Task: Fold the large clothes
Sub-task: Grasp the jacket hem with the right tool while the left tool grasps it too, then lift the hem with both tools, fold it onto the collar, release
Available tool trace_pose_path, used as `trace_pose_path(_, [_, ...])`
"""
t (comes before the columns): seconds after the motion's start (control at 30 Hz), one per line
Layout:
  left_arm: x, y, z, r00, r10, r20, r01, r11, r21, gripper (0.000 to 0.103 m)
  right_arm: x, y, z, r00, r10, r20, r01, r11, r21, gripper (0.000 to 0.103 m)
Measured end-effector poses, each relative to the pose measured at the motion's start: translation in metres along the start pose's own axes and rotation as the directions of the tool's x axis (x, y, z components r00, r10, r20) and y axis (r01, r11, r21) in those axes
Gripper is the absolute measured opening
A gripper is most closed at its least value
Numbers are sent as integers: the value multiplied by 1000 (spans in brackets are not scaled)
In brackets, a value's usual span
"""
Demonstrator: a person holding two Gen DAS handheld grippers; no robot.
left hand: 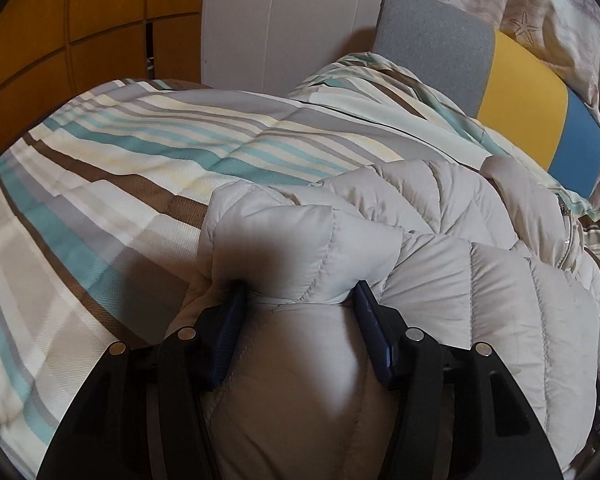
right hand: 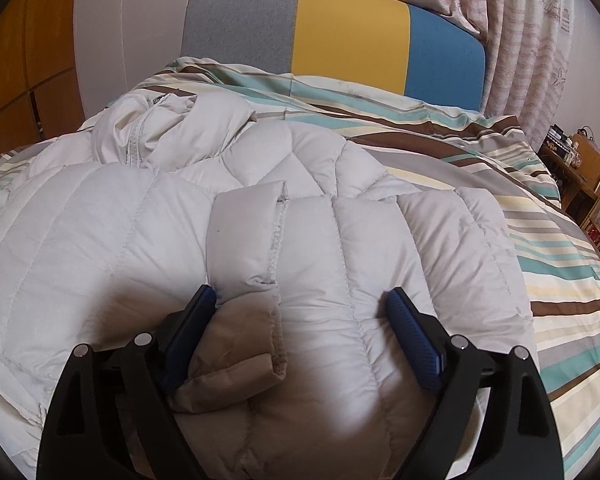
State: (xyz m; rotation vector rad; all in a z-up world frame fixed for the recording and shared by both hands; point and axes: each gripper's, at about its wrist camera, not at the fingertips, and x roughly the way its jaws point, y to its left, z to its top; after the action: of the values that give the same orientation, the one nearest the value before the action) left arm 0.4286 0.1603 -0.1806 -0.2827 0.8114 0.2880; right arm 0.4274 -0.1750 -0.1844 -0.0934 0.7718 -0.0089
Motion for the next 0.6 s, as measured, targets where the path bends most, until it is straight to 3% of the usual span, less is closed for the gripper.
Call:
trace_pose_path(0.1, [-8,-1,0,1000,8,12,-8,1000,4,61,0,1,0,1000,-4,0,4,1000,-1,87])
trace_pose_path(0.17, [-18,-2,-1,999,33,16,-33,999,11,79,0,1,-1,1000,-5,0,5,1000,-1,87])
trace_pose_path(0.2, [-29,-1,-3,997,75,13,-75,997,11,96,0,2,-1,1000,-5,0,5,1000,-1,87])
trace_pose_path(0.23, [-36,1,-4,995,93,20,-93,996,0,100,0,2,-1,1000,-5,0,5,1000,0,87])
trace_pose_path(0.43, [-97,3,-17,989,51,142,-38,995,-87,100,-1,2,-1,1000,-10,3,10,1000,-1,88])
trace_pose_path(0.6, [-101,-55,-18,988,-8,157,-9,994,109,99,-2,2,-1,1000,-12,6,12,1000,-2,88])
